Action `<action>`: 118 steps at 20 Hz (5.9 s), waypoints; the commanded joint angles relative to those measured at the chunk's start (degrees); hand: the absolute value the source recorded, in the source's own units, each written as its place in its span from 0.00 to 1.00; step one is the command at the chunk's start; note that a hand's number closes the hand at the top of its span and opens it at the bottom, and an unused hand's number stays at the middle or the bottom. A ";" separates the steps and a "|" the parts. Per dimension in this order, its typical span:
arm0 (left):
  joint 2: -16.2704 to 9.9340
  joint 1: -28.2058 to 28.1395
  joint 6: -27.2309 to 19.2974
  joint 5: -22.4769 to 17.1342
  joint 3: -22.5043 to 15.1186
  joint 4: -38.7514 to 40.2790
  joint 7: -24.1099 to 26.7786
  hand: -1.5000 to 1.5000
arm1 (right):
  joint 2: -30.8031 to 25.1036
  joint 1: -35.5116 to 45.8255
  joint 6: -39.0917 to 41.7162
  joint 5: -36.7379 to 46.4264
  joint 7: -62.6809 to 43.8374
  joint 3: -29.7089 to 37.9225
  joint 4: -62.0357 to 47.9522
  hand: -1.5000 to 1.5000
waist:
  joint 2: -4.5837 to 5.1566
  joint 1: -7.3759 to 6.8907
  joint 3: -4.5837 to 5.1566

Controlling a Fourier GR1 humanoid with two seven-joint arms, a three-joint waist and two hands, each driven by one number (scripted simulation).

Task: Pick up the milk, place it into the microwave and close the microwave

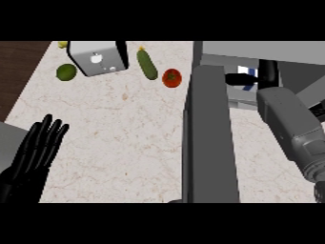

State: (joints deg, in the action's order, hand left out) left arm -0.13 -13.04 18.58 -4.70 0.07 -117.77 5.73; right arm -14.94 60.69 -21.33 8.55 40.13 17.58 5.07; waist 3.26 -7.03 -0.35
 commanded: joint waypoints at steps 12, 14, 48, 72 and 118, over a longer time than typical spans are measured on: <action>-0.42 -1.20 0.99 1.36 -4.23 2.86 -0.08 0.00 | 2.70 -6.41 10.80 -2.83 6.75 2.64 0.85 0.00 | -1.62 3.01 0.15; -0.52 2.24 1.10 1.10 -4.00 6.54 -0.39 0.00 | 3.24 -8.99 13.94 -3.33 9.35 2.99 0.95 0.00 | -1.57 3.84 0.15; 0.11 22.33 -3.52 13.99 -29.88 44.49 6.70 1.00 | 6.84 -56.14 30.06 -7.07 5.59 -9.59 54.89 0.00 | -3.73 9.97 0.55; 0.09 44.60 -46.92 -14.23 -55.99 54.20 10.12 1.00 | -0.61 -66.88 44.90 -23.39 -13.31 -10.54 90.40 0.00 | -2.05 15.71 0.71; 0.13 67.45 -51.04 -44.96 -40.81 74.57 26.00 1.00 | -9.66 -61.05 51.41 -43.07 -27.79 -9.36 103.66 0.00 | 2.19 27.40 0.56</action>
State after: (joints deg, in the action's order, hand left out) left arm 0.02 50.66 -33.34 -48.27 -43.04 -47.44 31.65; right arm -24.33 -0.95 30.34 -33.26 12.86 7.75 108.59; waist 4.67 19.87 0.21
